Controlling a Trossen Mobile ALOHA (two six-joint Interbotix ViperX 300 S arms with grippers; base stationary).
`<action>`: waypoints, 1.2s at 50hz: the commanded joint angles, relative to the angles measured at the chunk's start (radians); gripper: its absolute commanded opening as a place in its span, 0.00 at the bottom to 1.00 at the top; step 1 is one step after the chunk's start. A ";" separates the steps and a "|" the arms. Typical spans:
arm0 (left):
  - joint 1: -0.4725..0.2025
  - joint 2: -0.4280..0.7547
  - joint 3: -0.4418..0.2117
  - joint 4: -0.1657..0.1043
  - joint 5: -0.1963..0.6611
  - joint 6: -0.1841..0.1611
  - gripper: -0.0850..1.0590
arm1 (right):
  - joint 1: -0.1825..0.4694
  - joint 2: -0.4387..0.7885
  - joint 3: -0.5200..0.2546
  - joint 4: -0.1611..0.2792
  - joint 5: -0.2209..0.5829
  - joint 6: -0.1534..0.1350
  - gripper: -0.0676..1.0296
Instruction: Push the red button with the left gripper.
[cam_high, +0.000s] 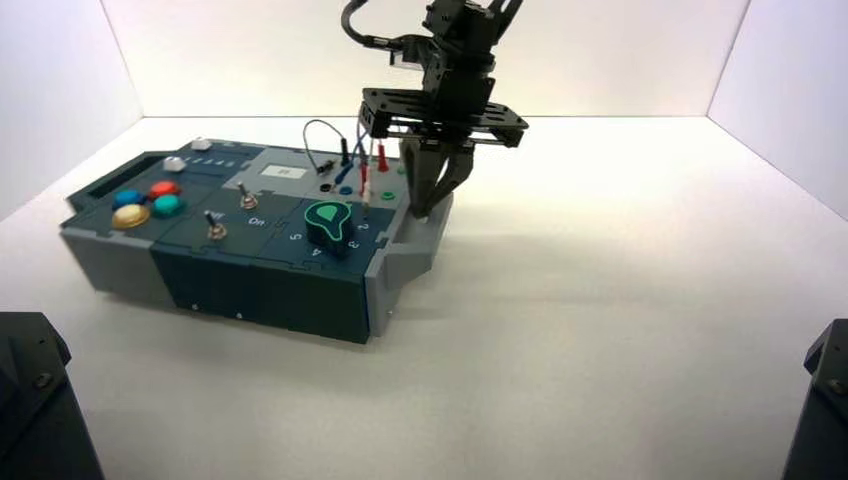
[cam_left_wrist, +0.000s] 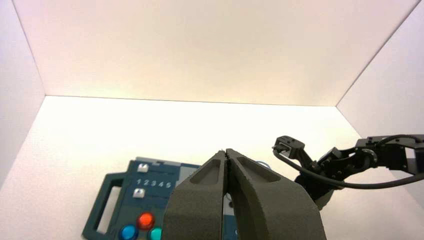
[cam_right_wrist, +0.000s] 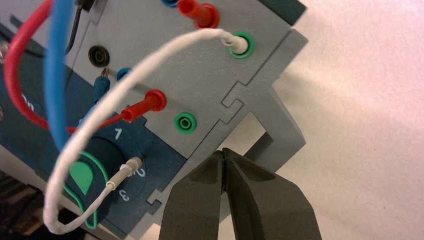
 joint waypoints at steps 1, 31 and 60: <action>0.003 0.017 -0.031 0.003 -0.005 0.011 0.05 | -0.037 0.017 0.026 -0.052 0.074 0.006 0.04; 0.003 0.035 -0.040 0.011 -0.009 0.023 0.05 | -0.067 -0.043 0.006 -0.152 0.221 0.034 0.04; 0.002 0.051 -0.048 0.012 -0.009 0.034 0.05 | -0.091 -0.106 0.084 -0.161 0.247 0.038 0.04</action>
